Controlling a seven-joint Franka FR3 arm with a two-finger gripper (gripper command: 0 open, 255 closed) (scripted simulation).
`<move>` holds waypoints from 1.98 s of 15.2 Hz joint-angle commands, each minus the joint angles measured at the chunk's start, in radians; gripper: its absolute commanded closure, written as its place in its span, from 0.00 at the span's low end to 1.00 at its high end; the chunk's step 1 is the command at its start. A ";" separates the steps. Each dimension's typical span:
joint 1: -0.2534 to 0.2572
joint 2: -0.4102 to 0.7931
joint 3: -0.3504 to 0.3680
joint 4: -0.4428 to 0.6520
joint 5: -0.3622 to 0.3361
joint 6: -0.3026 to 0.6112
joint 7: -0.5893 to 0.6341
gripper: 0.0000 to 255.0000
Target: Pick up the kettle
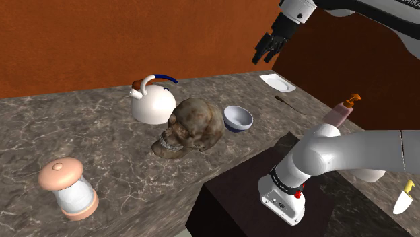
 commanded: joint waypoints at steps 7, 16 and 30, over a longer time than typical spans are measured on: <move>0.087 0.196 -0.028 0.053 0.018 0.145 -0.172 0.00; 0.206 0.492 -0.042 0.202 0.073 0.287 -0.431 0.00; 0.331 0.908 0.029 0.527 0.152 0.357 -0.790 0.00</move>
